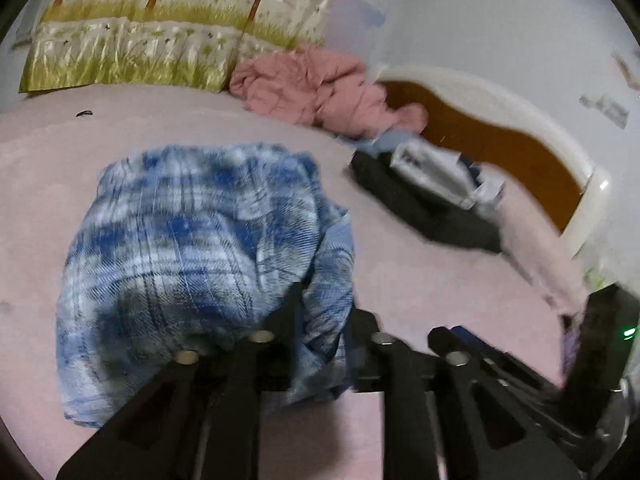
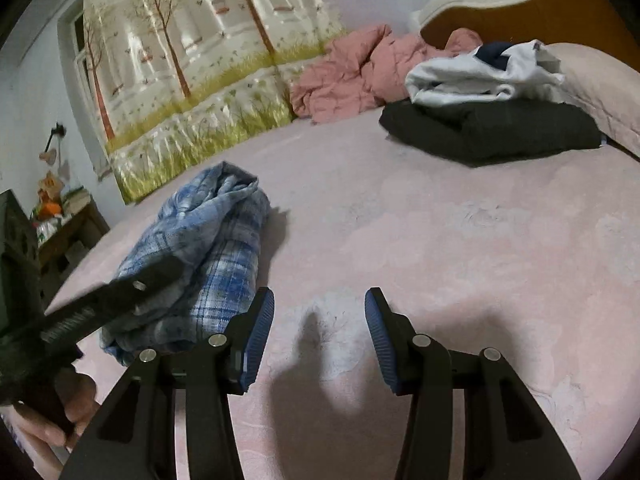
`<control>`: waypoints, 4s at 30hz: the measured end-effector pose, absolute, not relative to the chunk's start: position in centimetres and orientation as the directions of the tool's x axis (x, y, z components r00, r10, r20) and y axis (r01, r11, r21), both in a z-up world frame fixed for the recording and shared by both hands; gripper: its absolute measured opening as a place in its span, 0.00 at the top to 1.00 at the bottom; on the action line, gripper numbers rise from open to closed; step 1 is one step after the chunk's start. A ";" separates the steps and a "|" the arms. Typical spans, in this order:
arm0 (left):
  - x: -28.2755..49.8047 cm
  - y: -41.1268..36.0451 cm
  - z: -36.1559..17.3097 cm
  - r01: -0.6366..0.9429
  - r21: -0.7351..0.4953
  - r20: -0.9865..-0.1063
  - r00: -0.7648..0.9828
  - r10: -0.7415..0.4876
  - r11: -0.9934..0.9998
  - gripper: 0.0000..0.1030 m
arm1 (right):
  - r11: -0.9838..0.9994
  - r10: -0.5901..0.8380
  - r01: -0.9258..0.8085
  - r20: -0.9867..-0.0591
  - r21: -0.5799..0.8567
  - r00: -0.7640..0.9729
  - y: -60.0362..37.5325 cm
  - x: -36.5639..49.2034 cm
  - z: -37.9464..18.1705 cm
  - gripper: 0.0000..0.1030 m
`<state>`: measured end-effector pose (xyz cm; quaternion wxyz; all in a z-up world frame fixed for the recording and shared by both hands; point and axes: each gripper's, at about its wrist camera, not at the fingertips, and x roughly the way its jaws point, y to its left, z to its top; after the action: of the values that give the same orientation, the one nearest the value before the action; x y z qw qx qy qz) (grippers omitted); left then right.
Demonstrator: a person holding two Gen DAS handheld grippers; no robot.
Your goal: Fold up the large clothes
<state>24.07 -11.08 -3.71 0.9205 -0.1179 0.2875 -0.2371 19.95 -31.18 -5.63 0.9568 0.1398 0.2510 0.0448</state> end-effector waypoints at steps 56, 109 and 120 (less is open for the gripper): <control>21.9 -2.4 -6.1 0.193 -0.219 -0.552 0.784 -0.285 0.956 0.42 | 0.947 0.320 -0.276 -0.519 0.162 0.793 -25.0 24.0 -1.2 0.83; 29.0 0.1 -7.7 0.264 -0.595 -0.469 0.653 -0.595 0.759 0.71 | 0.758 0.640 -0.371 -0.505 0.536 0.580 -26.7 34.6 -7.8 0.64; 24.5 -4.1 2.3 0.430 -0.428 -0.306 0.758 -0.576 0.795 0.72 | 0.832 0.549 -0.455 -0.348 0.318 0.760 -28.3 27.4 4.1 0.65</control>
<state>24.50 -4.08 2.27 0.9224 -0.1684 0.2157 -0.2727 27.37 -28.27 4.14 0.9319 0.1077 0.2178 0.2693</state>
